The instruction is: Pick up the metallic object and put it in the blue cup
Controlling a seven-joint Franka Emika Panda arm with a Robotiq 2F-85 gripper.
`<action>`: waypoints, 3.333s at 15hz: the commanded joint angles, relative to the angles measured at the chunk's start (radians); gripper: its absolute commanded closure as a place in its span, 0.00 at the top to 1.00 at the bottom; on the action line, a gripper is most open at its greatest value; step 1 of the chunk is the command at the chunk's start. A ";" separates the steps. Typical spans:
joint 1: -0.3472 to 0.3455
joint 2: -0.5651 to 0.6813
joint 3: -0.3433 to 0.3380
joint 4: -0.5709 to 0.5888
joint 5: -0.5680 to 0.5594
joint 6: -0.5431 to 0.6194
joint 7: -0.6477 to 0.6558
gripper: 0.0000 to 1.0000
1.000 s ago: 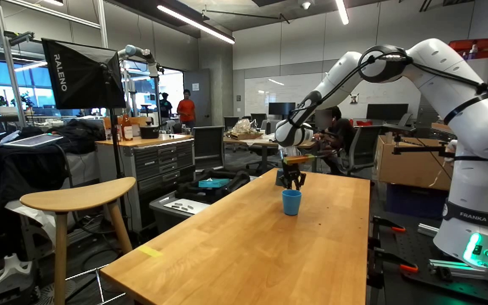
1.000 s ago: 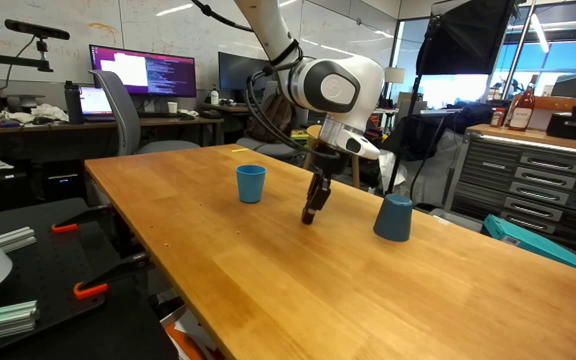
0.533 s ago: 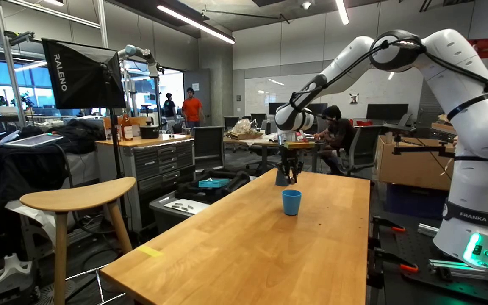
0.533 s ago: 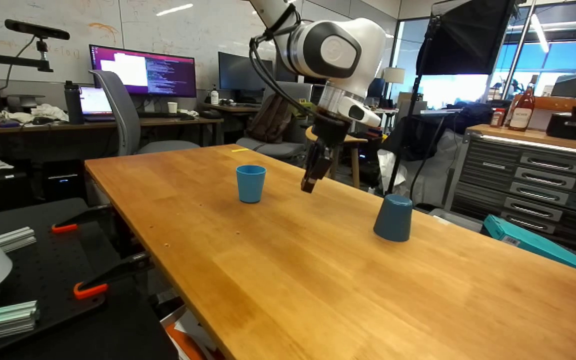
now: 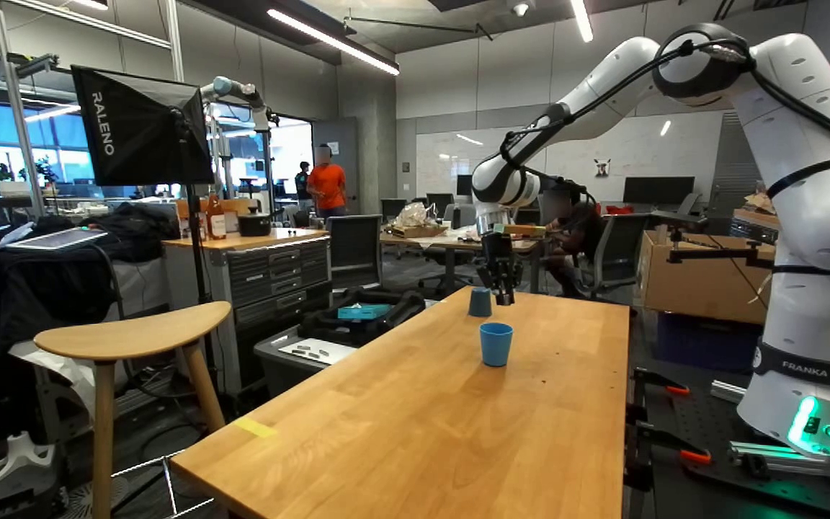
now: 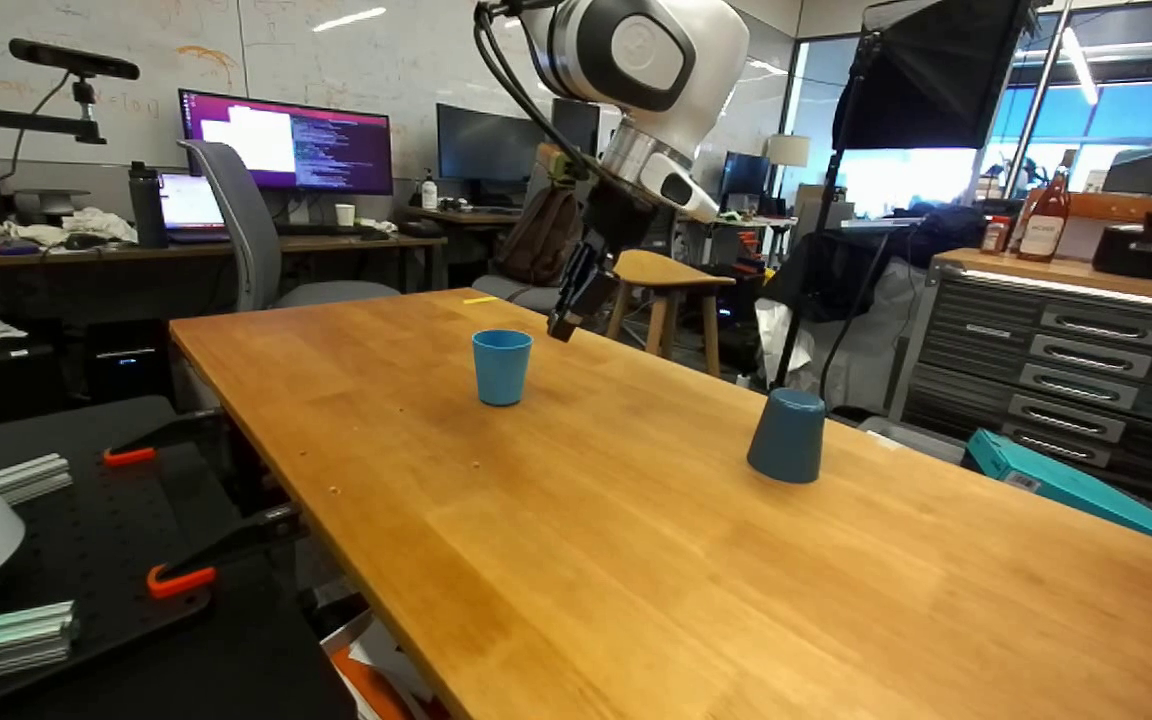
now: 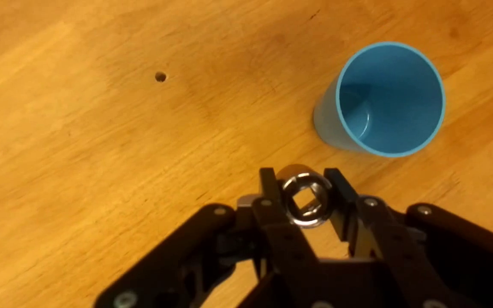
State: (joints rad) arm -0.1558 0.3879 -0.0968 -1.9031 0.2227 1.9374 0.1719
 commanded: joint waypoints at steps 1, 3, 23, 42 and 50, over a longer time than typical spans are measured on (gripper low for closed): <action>-0.003 -0.048 0.016 -0.056 0.052 -0.004 -0.077 0.08; -0.003 -0.052 0.024 -0.076 0.082 0.006 -0.115 0.08; -0.002 -0.088 0.063 -0.233 0.321 0.202 -0.407 0.08; 0.005 -0.233 0.024 -0.166 0.008 0.018 -0.401 0.08; 0.021 -0.225 0.004 0.017 -0.270 -0.064 -0.273 0.53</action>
State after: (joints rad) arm -0.1553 0.1595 -0.0820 -1.9460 0.0027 1.9111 -0.1405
